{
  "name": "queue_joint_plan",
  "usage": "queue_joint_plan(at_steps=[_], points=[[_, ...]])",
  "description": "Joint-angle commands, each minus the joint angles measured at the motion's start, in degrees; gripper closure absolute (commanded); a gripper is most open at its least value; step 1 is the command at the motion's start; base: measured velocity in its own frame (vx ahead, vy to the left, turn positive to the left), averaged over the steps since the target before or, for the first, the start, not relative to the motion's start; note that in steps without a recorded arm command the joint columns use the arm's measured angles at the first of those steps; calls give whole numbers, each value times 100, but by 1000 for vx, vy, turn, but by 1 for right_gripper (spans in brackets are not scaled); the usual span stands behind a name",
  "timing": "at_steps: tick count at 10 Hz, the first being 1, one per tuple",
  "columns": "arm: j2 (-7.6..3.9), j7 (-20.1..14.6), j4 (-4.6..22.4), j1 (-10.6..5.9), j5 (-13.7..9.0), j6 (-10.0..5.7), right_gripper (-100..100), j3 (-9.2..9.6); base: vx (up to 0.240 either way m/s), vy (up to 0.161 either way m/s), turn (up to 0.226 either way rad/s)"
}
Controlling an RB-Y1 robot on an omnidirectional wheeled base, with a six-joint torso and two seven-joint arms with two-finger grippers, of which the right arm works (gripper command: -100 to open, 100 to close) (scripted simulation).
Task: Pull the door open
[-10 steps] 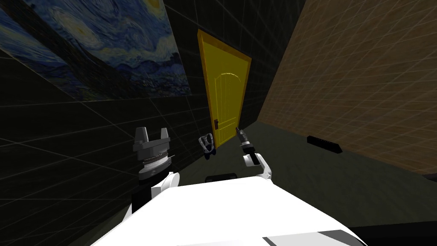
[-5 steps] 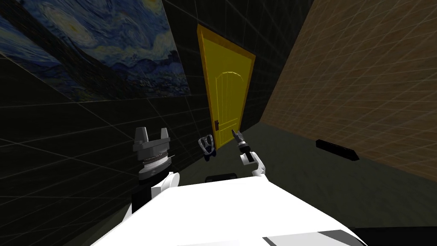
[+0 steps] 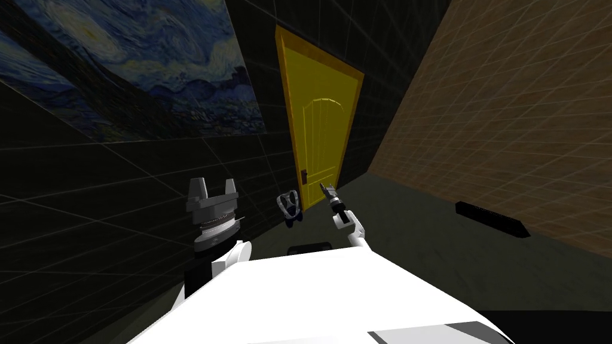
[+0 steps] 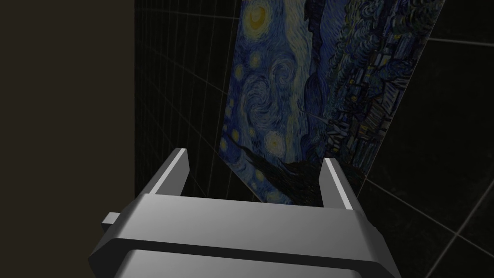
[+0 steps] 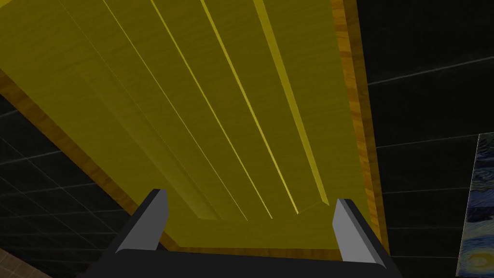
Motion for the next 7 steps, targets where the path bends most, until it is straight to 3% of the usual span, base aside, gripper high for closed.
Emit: queue_joint_plan(at_steps=[1, 7], points=[[12, 177, 245, -125, 141, -10, -100, 24, 100, -45, 69], [125, 766, 1100, -597, 633, -27, -100, 112, 88, -45, 61]])
